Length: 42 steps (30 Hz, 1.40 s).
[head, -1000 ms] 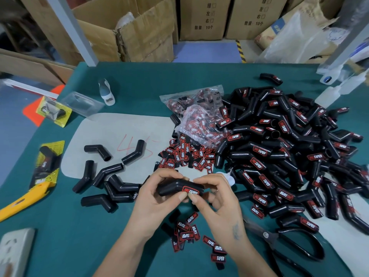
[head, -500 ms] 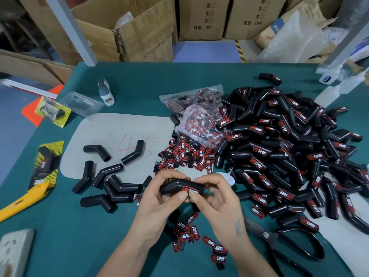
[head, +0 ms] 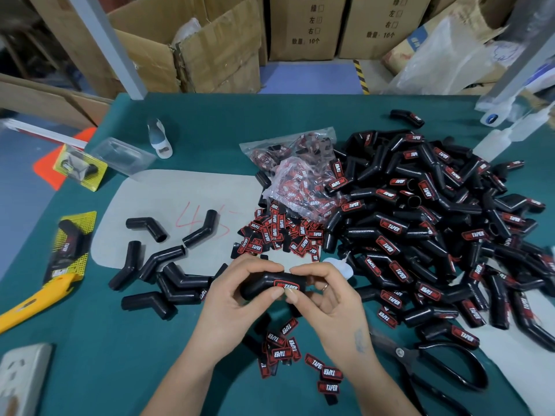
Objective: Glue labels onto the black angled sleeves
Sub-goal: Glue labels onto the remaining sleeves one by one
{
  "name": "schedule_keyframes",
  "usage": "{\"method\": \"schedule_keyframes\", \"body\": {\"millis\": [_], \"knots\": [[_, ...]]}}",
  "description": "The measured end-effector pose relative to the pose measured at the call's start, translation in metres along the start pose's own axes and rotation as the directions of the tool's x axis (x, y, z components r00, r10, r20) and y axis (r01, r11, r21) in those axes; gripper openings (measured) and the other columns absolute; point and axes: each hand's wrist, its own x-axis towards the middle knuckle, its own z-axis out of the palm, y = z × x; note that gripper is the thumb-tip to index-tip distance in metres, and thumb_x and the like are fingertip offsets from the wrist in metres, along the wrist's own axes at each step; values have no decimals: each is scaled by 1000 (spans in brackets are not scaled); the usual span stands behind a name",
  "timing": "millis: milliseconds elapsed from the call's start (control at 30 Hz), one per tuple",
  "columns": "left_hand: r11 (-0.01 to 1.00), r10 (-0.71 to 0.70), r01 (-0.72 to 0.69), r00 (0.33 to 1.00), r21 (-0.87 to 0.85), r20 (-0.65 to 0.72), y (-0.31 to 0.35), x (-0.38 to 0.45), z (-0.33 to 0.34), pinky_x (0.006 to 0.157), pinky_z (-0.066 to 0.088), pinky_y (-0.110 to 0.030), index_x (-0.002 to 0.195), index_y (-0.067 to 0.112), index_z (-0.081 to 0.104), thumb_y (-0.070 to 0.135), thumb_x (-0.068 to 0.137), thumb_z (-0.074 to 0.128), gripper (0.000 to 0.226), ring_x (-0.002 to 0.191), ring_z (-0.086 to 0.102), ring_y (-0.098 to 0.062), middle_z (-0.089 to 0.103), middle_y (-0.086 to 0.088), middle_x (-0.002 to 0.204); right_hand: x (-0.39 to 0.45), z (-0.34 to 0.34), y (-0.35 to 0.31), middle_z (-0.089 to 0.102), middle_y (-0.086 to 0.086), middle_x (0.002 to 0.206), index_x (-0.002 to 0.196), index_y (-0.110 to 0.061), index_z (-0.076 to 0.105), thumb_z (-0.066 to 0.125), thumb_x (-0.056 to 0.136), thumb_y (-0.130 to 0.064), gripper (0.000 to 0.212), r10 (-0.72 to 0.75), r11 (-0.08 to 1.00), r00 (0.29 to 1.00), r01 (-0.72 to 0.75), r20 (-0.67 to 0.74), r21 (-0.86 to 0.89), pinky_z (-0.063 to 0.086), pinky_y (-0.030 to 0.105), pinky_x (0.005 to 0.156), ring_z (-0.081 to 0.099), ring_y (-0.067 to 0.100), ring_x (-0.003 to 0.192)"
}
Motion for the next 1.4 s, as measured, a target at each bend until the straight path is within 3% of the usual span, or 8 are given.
{"method": "schedule_keyframes", "body": {"millis": [133, 300, 567, 700, 900, 1133, 1267, 1400], "knots": [[982, 125, -123, 992, 143, -5, 1, 1, -1, 87, 49, -22, 116, 41, 72, 48, 94, 73, 23, 101, 68, -20, 69, 9, 108, 0, -2, -2, 74, 3, 111, 114, -29, 72, 85, 86, -37, 32, 19, 1000, 1000, -19, 6, -13, 59, 29, 83, 75, 22, 95], [975, 179, -175, 984, 138, -12, 1, -1, 0, 97, 55, -36, 118, 39, 71, 42, 96, 73, 22, 112, 71, -23, 75, 9, 117, -2, -4, -8, 74, 1, 112, 115, -33, 71, 84, 86, -40, 33, 8, 999, 1000, -7, 25, -42, 59, 28, 81, 76, 25, 90], [959, 239, -233, 971, 161, -15, -1, -2, -1, 95, 55, -34, 116, 31, 72, 37, 96, 75, 21, 110, 71, -22, 75, 8, 117, -7, 0, -13, 71, -4, 112, 110, -43, 69, 76, 90, -32, 24, -109, 981, 994, 108, 8, -158, 60, 36, 81, 73, 24, 91], [949, 259, -256, 966, 183, 10, -2, -2, -3, 95, 54, -31, 118, 30, 72, 32, 95, 76, 23, 109, 71, -22, 74, 8, 116, -7, -2, -14, 74, -6, 108, 108, -42, 70, 79, 87, -35, 24, -88, 983, 996, 85, -10, -160, 60, 31, 77, 74, 23, 82], [979, 160, -164, 986, 122, 42, -6, -2, -6, 95, 57, -46, 115, 39, 71, 26, 91, 78, 29, 112, 71, -27, 74, 5, 117, -6, -1, -11, 74, -3, 106, 107, -42, 71, 82, 80, -61, 35, -14, 993, 1000, 12, -16, -117, 58, 24, 77, 75, 23, 80], [995, 97, -99, 993, 24, 65, -6, -2, -5, 93, 60, -43, 116, 38, 71, 24, 94, 74, 26, 117, 71, -25, 75, 4, 125, -4, -1, -13, 73, -2, 112, 107, -37, 72, 85, 82, -51, 31, -10, 999, 1000, 10, 1, -47, 58, 25, 82, 75, 26, 90], [996, 86, -84, 992, -22, 88, -6, -3, -4, 81, 62, -31, 121, 33, 71, 18, 97, 71, 29, 116, 71, -24, 74, 2, 128, -3, -2, -13, 73, 0, 109, 105, -37, 72, 84, 83, -34, 25, -17, 999, 1000, 17, -4, -31, 58, 27, 81, 73, 29, 93], [997, 80, -78, 993, -22, 91, -6, -3, -3, 80, 60, -28, 124, 35, 70, 18, 97, 70, 31, 110, 72, -22, 74, 2, 127, -2, -3, -10, 72, -1, 109, 104, -35, 73, 82, 83, -28, 24, -19, 1000, 1000, 19, -2, -21, 60, 30, 83, 72, 34, 98]]}}
